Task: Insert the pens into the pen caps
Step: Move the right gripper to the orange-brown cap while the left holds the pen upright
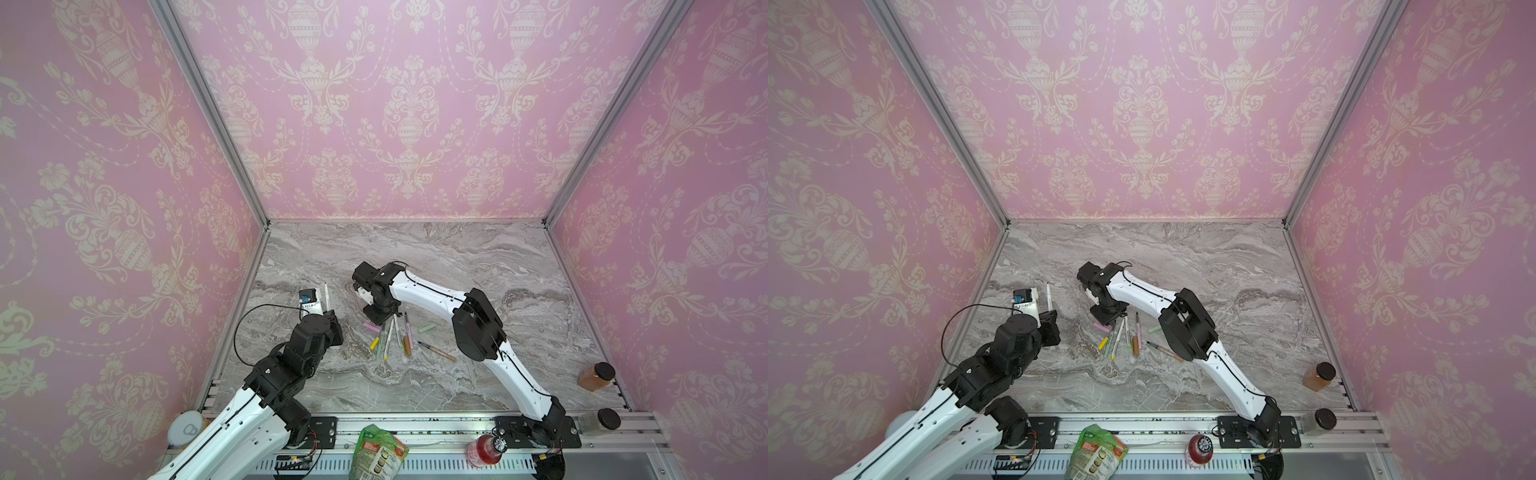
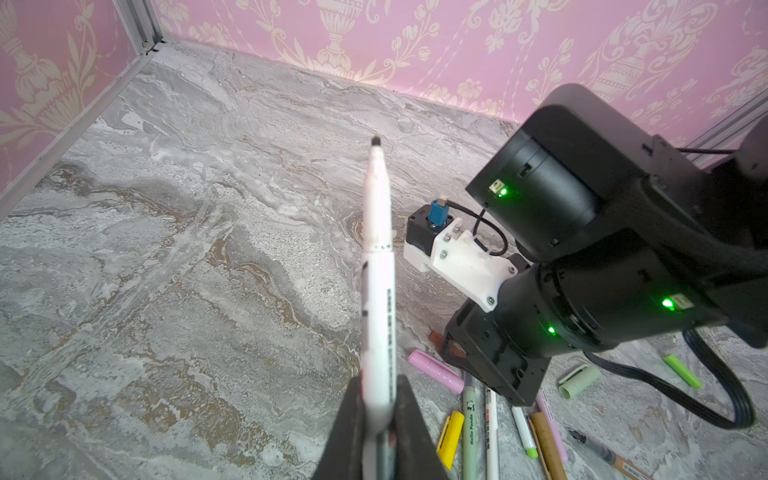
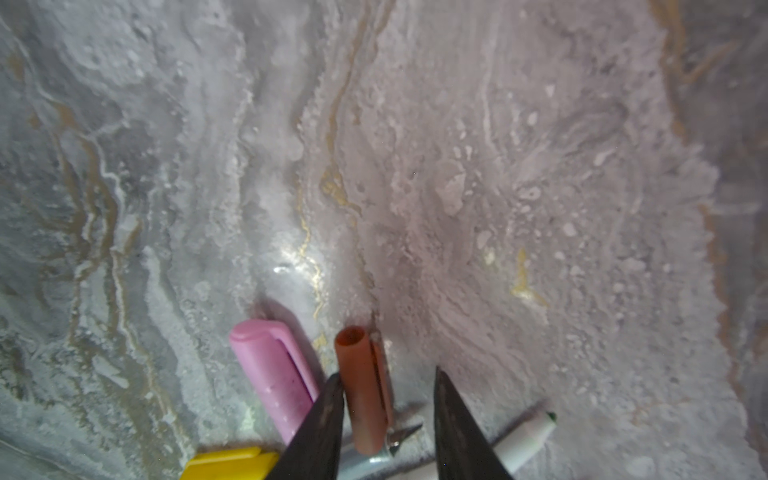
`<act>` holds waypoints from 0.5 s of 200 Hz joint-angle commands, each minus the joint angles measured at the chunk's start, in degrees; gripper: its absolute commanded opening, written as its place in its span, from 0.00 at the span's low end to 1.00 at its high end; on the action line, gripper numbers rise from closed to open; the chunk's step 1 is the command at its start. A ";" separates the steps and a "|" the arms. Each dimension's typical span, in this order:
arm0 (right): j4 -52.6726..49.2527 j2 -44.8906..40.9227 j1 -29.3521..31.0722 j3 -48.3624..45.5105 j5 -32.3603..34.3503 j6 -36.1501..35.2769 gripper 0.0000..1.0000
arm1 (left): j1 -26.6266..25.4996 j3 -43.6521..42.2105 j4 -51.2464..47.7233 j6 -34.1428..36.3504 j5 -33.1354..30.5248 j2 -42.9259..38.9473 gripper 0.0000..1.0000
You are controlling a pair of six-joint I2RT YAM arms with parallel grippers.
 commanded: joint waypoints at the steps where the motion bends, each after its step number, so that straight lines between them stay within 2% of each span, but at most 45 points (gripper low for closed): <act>1: -1.03 2.33 0.34 1.75 1.82 -0.73 0.38 | 0.67 -0.32 0.29 -0.04 0.77 0.07 0.00; 18: -1.28 3.05 0.31 2.67 1.91 -0.67 0.37 | 0.66 -0.36 0.34 -0.11 0.85 0.07 0.00; 100: -1.66 3.93 0.23 3.22 1.45 -0.20 0.20 | 1.28 -0.66 1.58 -0.14 1.36 1.19 0.00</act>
